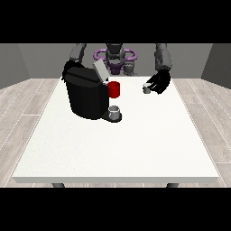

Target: Insert the coffee pod into the coffee machine and close the lid

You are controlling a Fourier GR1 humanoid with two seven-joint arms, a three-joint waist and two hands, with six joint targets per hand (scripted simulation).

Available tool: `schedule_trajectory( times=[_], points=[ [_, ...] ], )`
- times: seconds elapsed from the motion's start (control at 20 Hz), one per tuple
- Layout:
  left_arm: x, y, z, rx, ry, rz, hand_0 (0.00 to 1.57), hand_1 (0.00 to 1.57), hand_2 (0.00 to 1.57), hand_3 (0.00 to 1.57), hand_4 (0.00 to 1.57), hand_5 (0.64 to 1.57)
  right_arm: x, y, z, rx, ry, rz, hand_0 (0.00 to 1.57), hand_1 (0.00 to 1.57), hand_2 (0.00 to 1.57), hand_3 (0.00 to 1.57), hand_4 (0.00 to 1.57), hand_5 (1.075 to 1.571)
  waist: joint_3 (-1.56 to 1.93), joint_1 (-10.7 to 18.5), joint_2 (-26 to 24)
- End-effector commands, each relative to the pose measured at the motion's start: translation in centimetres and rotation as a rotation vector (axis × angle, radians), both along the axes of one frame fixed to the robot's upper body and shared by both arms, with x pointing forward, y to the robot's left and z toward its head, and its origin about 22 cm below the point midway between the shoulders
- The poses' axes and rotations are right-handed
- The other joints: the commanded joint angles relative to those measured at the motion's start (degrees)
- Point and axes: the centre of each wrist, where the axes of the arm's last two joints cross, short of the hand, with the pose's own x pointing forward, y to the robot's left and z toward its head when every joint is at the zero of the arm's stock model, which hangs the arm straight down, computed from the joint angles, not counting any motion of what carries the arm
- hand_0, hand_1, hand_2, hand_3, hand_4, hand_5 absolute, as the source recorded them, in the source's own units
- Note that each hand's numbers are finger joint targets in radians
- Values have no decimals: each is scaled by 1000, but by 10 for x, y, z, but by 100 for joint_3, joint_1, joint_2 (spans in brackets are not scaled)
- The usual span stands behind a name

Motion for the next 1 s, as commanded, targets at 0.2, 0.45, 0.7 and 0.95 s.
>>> schedule_trajectory(
  times=[0.2,0.45,0.7,0.95],
  points=[
    [28,-15,71,-12,-63,-101,1255,1255,1332,1288,556,1571,5,4,-8,-15,24,13,0,0,0,0,488,1571,-1,-62,-165],
    [36,-56,78,10,-103,-74,1272,1272,1342,1293,548,1571,18,-4,-1,-3,-17,20,0,0,0,0,456,1571,1,-145,15],
    [48,-39,136,9,-129,-23,1011,1011,1199,1224,543,1571,24,9,16,13,-20,79,0,0,0,0,475,1571,1,-402,2],
    [52,-41,159,-58,-146,-21,1211,1211,1253,1199,507,1571,24,22,22,11,-82,103,0,0,0,0,500,1571,1,-512,110]
  ],
)
